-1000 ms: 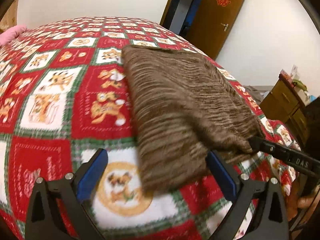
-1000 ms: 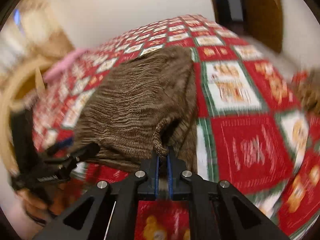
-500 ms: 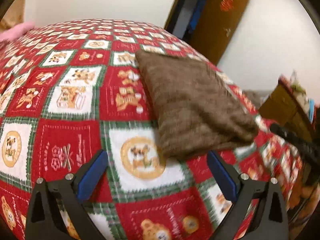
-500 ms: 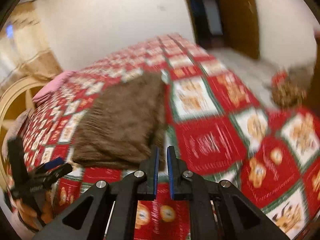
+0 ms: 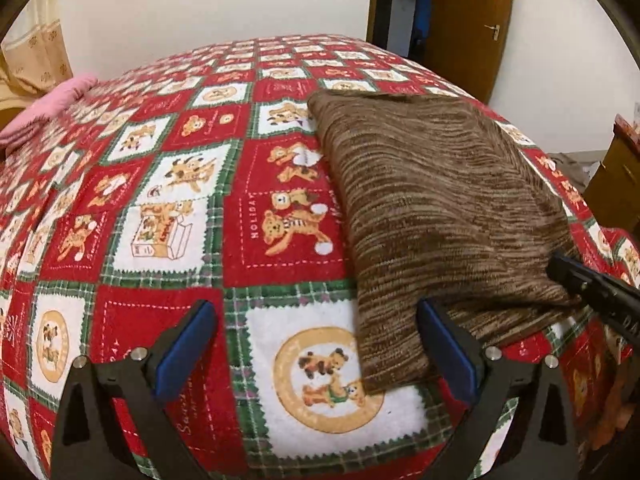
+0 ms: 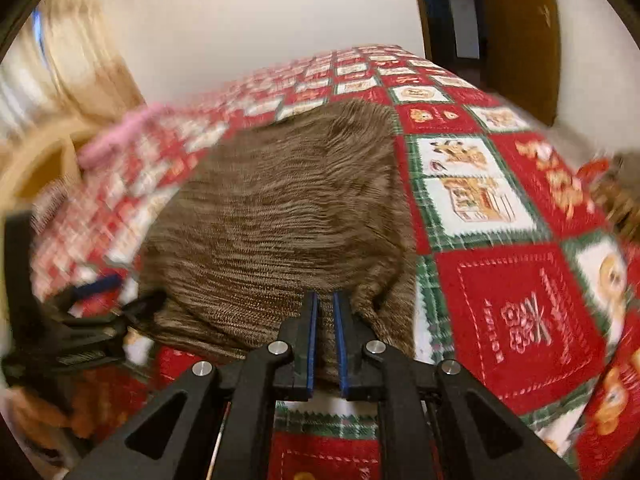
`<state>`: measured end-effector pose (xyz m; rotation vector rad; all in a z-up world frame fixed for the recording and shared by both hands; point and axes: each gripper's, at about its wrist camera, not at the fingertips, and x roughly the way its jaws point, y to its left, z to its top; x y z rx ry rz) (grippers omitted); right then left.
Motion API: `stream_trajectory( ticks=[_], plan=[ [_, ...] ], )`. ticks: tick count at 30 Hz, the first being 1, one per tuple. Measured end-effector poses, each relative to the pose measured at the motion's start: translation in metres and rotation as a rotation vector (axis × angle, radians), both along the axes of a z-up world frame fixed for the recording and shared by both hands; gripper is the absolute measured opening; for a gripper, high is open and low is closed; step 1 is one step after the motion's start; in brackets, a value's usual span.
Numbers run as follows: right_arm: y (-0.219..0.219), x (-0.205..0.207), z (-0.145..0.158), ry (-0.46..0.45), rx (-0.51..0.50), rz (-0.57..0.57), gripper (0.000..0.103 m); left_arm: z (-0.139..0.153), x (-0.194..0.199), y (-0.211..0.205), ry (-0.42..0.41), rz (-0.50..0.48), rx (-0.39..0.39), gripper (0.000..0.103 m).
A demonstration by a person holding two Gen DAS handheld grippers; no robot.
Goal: Fold small clothes
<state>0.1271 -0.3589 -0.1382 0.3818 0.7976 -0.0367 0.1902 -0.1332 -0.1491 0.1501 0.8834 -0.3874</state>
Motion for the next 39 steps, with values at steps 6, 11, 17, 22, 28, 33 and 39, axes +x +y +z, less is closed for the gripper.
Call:
stream_trajectory(
  ticks=[6, 11, 17, 22, 28, 33, 39],
  plan=[
    [0.005, -0.007, -0.007, -0.057, -0.034, -0.008, 0.008, 0.001, 0.0, -0.001, -0.001, 0.003, -0.004, 0.103],
    [0.012, -0.006, -0.007, -0.066, -0.096, -0.011, 0.008, -0.001, -0.002, 0.0, -0.003, 0.004, -0.016, 0.103],
    [0.015, -0.008, -0.006, -0.071, -0.113, -0.013, 0.008, -0.003, -0.002, 0.002, 0.008, 0.002, -0.03, 0.103],
    [0.012, -0.018, -0.001, -0.056, -0.07, -0.022, 0.008, -0.002, -0.016, 0.012, 0.036, -0.053, -0.029, 0.103],
    [0.004, -0.028, 0.008, -0.001, 0.007, -0.03, 0.009, 0.012, -0.014, 0.037, 0.089, -0.105, -0.179, 0.103],
    [-0.027, -0.012, 0.05, -0.063, 0.151, -0.01, 0.022, 0.043, 0.027, 0.042, 0.12, -0.092, -0.387, 0.103],
    [-0.09, 0.066, 0.058, -0.095, 0.294, -0.009, 0.085, 0.041, 0.116, 0.015, 0.227, -0.077, -0.489, 0.103]
  ],
)
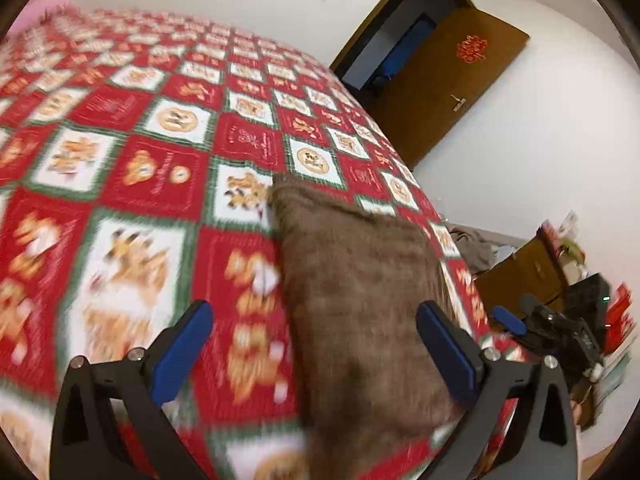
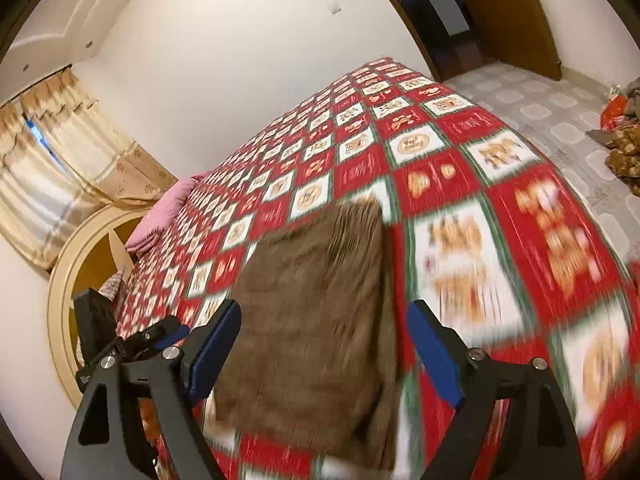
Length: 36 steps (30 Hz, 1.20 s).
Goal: Fold small clothes
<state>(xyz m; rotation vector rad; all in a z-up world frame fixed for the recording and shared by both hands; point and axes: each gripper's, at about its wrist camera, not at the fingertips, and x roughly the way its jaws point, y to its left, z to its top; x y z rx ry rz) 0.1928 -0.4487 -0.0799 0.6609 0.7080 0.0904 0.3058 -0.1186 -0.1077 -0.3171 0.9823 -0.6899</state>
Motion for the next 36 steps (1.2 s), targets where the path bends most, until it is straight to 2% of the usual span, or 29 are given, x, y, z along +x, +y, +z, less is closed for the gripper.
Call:
stream_trajectory(
  ticks=[2, 4, 6, 7, 8, 11, 12, 13, 14, 15, 16, 17, 19, 21, 22, 23, 24, 25, 26, 27, 29, 30, 33, 36],
  plan=[
    [-0.015, 0.034, -0.014, 0.037, 0.047, 0.032, 0.085, -0.014, 0.029, -0.007, 0.065, 0.016, -0.034, 0.103],
    [-0.022, 0.065, -0.033, 0.089, 0.029, 0.034, 0.08, -0.032, 0.055, -0.012, 0.148, 0.03, -0.074, 0.103],
    [-0.022, 0.089, -0.05, 0.124, 0.034, 0.091, 0.076, -0.049, 0.075, -0.017, 0.217, 0.033, -0.116, 0.103],
    [-0.02, 0.098, -0.056, 0.135, 0.036, 0.12, 0.071, -0.05, 0.079, -0.02, 0.217, 0.037, -0.13, 0.103],
    [-0.017, 0.108, -0.063, 0.146, 0.034, 0.148, 0.068, -0.046, 0.086, -0.027, 0.18, 0.02, -0.126, 0.103],
    [-0.004, 0.129, -0.063, 0.122, -0.029, 0.186, 0.064, -0.048, 0.103, -0.052, 0.172, -0.065, -0.098, 0.103],
    [0.0, 0.135, -0.062, 0.126, -0.045, 0.204, 0.048, -0.047, 0.104, -0.058, 0.15, -0.062, -0.079, 0.102],
    [0.008, 0.14, -0.062, 0.141, -0.07, 0.222, 0.038, -0.045, 0.105, -0.064, 0.112, -0.059, -0.066, 0.1],
    [0.016, 0.143, -0.058, 0.137, -0.129, 0.233, 0.037, -0.041, 0.105, -0.069, 0.061, -0.057, -0.056, 0.072],
    [0.028, 0.142, -0.05, 0.116, -0.214, 0.26, 0.032, -0.038, 0.105, -0.073, 0.032, -0.074, -0.055, 0.033],
    [0.044, 0.136, -0.035, 0.056, -0.334, 0.297, 0.029, -0.036, 0.105, -0.077, 0.009, -0.097, -0.056, 0.017],
    [0.052, 0.13, -0.024, -0.002, -0.389, 0.321, 0.028, -0.032, 0.103, -0.079, -0.021, -0.113, -0.067, 0.01],
    [0.06, 0.117, -0.007, -0.118, -0.477, 0.331, 0.028, -0.023, 0.096, -0.076, -0.122, -0.098, -0.073, 0.01],
    [0.061, 0.113, -0.003, -0.165, -0.561, 0.296, 0.028, -0.013, 0.089, -0.074, -0.229, -0.08, -0.043, 0.012],
    [0.061, 0.118, -0.009, -0.146, -0.606, 0.256, 0.028, -0.01, 0.088, -0.078, -0.271, -0.066, 0.012, 0.014],
    [0.059, 0.126, -0.018, -0.096, -0.626, 0.228, 0.032, -0.011, 0.091, -0.081, -0.288, -0.045, 0.068, 0.024],
    [0.054, 0.137, -0.03, -0.02, -0.642, 0.203, 0.046, -0.011, 0.094, -0.083, -0.292, -0.016, 0.123, 0.049],
    [0.045, 0.147, -0.044, 0.094, -0.656, 0.161, 0.059, -0.011, 0.099, -0.08, -0.277, 0.016, 0.173, 0.064],
    [0.036, 0.148, -0.044, 0.102, -0.618, 0.141, 0.064, -0.011, 0.104, -0.073, -0.246, 0.042, 0.193, 0.088],
    [0.02, 0.139, -0.038, 0.065, -0.514, 0.096, 0.066, -0.008, 0.107, -0.061, -0.217, 0.054, 0.165, 0.096],
    [-0.008, 0.119, -0.027, 0.023, -0.366, 0.004, 0.067, -0.002, 0.109, -0.035, -0.165, 0.063, 0.052, 0.098],
    [-0.021, 0.109, -0.024, 0.01, -0.289, -0.017, 0.068, 0.0, 0.11, -0.026, -0.135, 0.067, 0.021, 0.1],
    [-0.04, 0.088, -0.028, 0.021, -0.11, 0.0, 0.068, -0.008, 0.097, -0.006, -0.012, 0.067, -0.084, 0.1],
    [-0.021, 0.078, -0.039, 0.047, -0.058, 0.054, 0.068, -0.025, 0.07, -0.014, 0.083, 0.024, -0.147, 0.1]
  ],
)
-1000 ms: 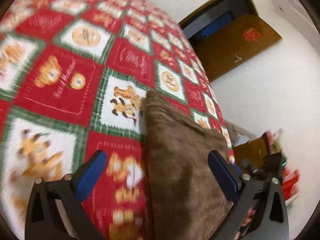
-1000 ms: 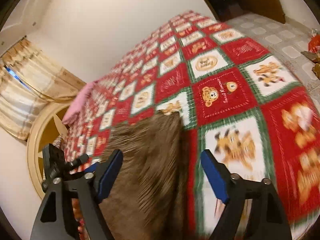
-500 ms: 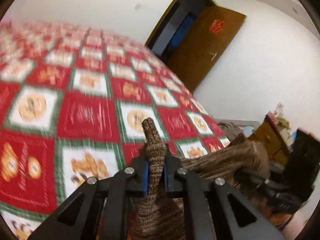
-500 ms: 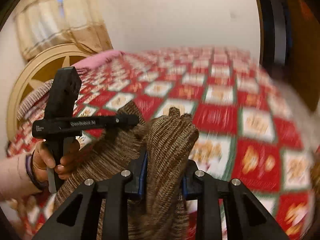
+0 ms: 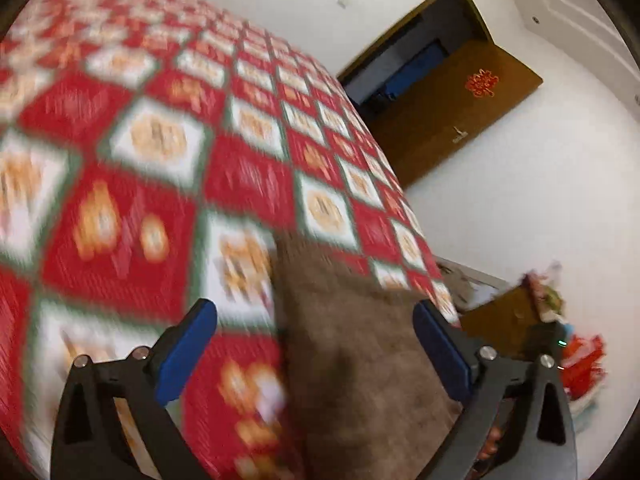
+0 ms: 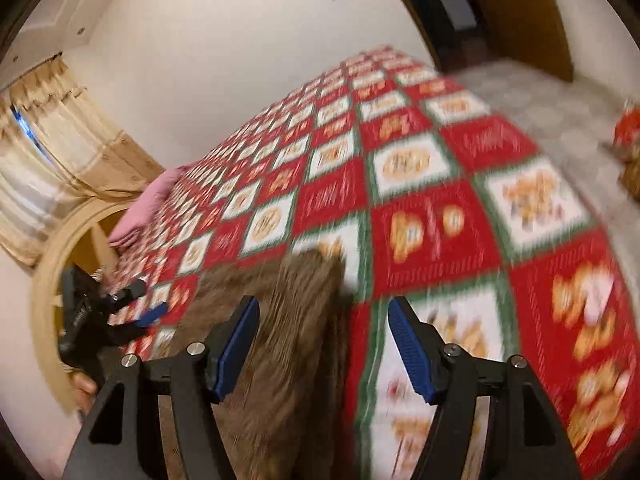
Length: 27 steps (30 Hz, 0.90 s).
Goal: Fold small clothes
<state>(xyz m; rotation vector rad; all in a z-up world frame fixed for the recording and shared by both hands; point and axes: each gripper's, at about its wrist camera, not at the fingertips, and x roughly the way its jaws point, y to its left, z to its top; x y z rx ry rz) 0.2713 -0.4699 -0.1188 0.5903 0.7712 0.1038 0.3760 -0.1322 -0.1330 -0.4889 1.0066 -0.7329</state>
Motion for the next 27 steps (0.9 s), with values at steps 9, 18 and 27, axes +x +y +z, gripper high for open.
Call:
stream_trajectory(
  ticks=[9, 18, 27],
  plan=[
    [0.044, 0.028, -0.026, 0.029, -0.154, 0.134, 0.067, -0.017, -0.023, -0.057, -0.026, -0.117, 0.163, 0.089],
    [0.067, 0.042, -0.014, 0.031, -0.226, 0.178, 0.024, -0.025, -0.002, -0.053, 0.007, -0.03, 0.09, 0.021],
    [0.128, -0.055, 0.094, -0.232, -0.486, 0.092, 0.023, 0.076, -0.081, -0.026, -0.354, -0.003, 0.045, 0.018]
  ],
)
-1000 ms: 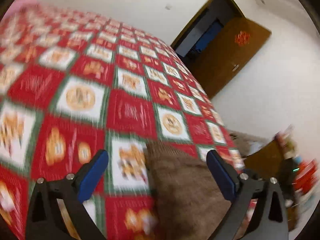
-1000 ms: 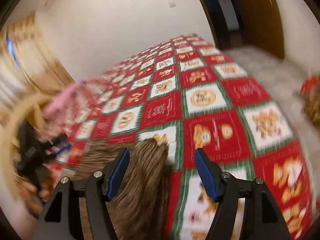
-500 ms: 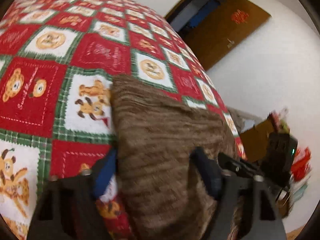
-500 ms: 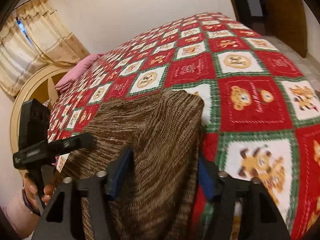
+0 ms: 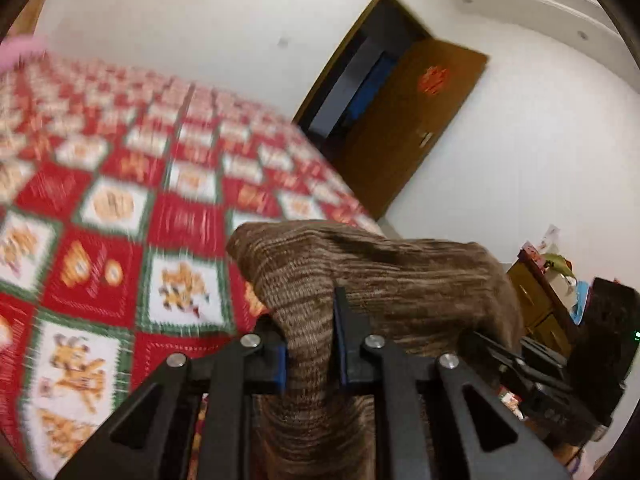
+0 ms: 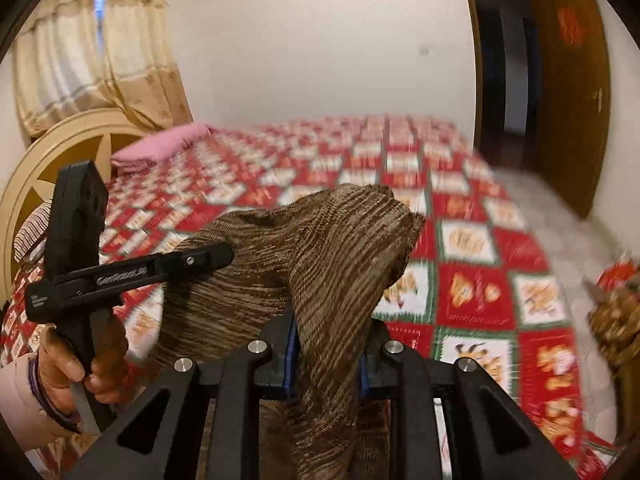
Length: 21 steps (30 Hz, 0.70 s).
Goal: Fold small clothes
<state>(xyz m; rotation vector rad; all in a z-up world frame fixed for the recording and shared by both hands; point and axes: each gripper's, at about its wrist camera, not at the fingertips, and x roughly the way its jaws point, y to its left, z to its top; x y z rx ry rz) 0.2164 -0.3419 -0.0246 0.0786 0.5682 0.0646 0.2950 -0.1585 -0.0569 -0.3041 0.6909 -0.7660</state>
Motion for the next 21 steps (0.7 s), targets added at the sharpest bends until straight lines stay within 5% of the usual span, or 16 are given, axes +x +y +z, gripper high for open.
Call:
stream_trajectory(
  ticks=[8, 15, 21],
  plan=[
    [0.038, -0.123, 0.089, -0.252, -0.025, -0.089, 0.022, 0.102, -0.11, 0.028, -0.324, -0.068, -0.023, 0.016],
    [0.071, -0.22, 0.143, -0.344, -0.071, -0.108, 0.022, 0.156, -0.172, 0.044, -0.375, -0.157, -0.084, 0.016],
    [0.085, -0.294, 0.151, -0.329, -0.07, -0.146, 0.022, 0.162, -0.231, 0.041, -0.369, -0.23, -0.055, 0.016]
  ],
)
